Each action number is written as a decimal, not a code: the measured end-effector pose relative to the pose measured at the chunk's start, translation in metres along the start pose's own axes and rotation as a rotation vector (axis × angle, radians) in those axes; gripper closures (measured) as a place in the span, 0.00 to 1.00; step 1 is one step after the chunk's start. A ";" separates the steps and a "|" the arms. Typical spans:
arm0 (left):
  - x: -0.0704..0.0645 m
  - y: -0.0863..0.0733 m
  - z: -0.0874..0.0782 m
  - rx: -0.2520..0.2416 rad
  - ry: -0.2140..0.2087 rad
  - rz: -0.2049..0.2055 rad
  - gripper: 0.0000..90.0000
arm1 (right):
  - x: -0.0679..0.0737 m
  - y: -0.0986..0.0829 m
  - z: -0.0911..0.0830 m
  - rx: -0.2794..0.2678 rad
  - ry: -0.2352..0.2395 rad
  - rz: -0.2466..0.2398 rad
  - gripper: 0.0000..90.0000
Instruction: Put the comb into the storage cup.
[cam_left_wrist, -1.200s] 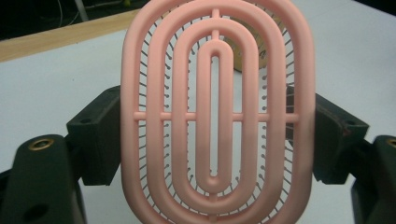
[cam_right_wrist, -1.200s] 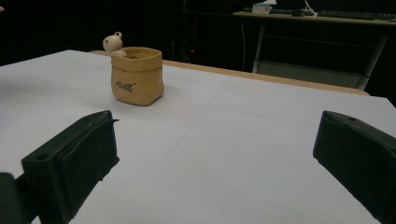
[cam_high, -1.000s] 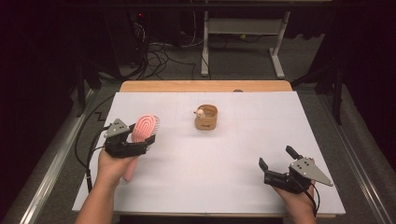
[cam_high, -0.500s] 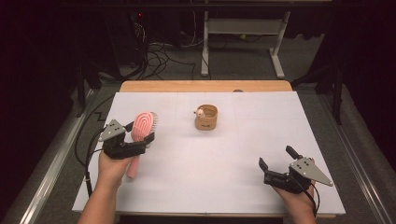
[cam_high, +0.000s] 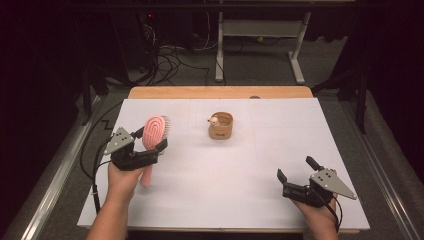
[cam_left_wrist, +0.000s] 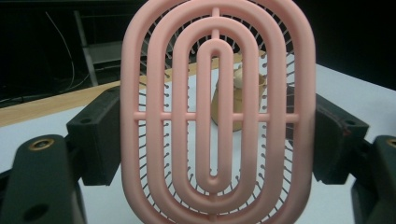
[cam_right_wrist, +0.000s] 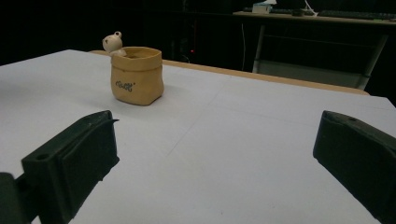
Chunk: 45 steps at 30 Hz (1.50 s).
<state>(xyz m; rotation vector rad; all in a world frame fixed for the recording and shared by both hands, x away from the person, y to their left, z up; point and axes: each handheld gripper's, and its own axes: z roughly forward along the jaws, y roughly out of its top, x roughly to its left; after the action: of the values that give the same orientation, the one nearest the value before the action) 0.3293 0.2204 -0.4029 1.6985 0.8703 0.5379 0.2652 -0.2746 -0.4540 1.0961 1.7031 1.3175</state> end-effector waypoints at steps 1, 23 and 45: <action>-0.001 0.000 0.001 -0.003 0.001 0.000 0.23 | 0.000 0.000 0.000 0.000 0.000 0.001 0.00; -0.029 0.010 0.019 -0.021 -0.059 0.035 0.23 | 0.000 0.000 0.000 0.000 0.001 0.002 0.00; -0.072 0.022 0.043 -0.042 -0.142 0.088 0.23 | 0.000 0.000 0.000 -0.001 0.004 -0.003 0.00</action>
<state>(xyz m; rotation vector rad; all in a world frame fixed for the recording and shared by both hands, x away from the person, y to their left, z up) 0.3216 0.1351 -0.3895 1.7201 0.6807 0.4843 0.2651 -0.2741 -0.4538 1.0904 1.7064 1.3193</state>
